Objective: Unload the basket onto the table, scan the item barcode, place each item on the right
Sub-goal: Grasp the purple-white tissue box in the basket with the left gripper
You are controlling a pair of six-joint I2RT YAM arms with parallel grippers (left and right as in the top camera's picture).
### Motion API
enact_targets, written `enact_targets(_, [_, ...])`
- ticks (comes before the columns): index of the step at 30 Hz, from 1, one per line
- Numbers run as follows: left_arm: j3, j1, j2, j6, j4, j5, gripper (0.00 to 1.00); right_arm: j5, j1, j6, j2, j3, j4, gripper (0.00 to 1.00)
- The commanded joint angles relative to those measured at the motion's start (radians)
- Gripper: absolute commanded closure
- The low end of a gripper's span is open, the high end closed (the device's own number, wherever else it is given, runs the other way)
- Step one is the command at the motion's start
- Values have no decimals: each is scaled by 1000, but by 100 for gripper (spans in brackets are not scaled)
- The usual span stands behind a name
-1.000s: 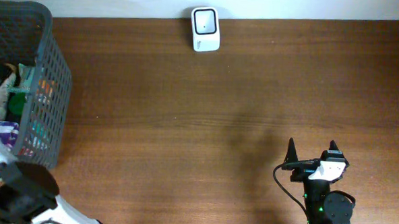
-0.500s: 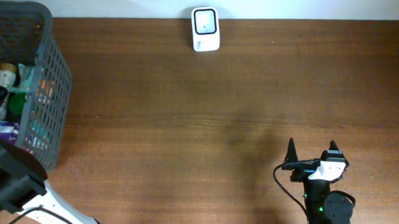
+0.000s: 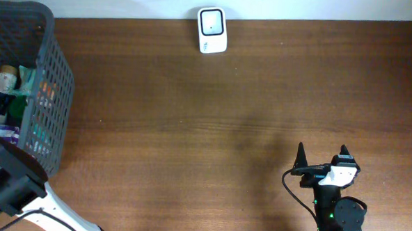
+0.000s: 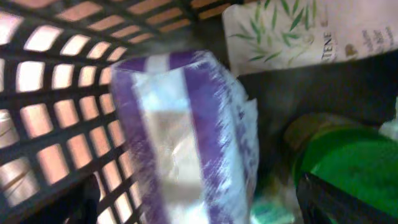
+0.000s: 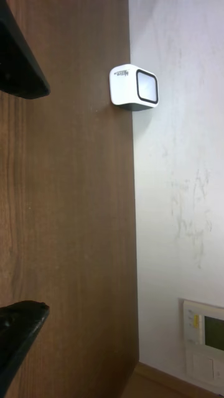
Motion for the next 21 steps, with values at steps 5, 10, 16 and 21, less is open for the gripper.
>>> enact_targets(5, [-166,6,9,-10,140,52,3,2,-6,5,-6,-9,-3,1])
enact_targets(10, [-204,6,9,-10,155,54,42,2,-6,5,-6,-9,-3,1])
enact_targets(16, [-97,6,3,-10,64,80,82,1,-6,5,-6,-9,-3,2])
enact_targets(21, [116,6,-5,-10,-73,151,100,2,-6,5,-6,-9,-3,1])
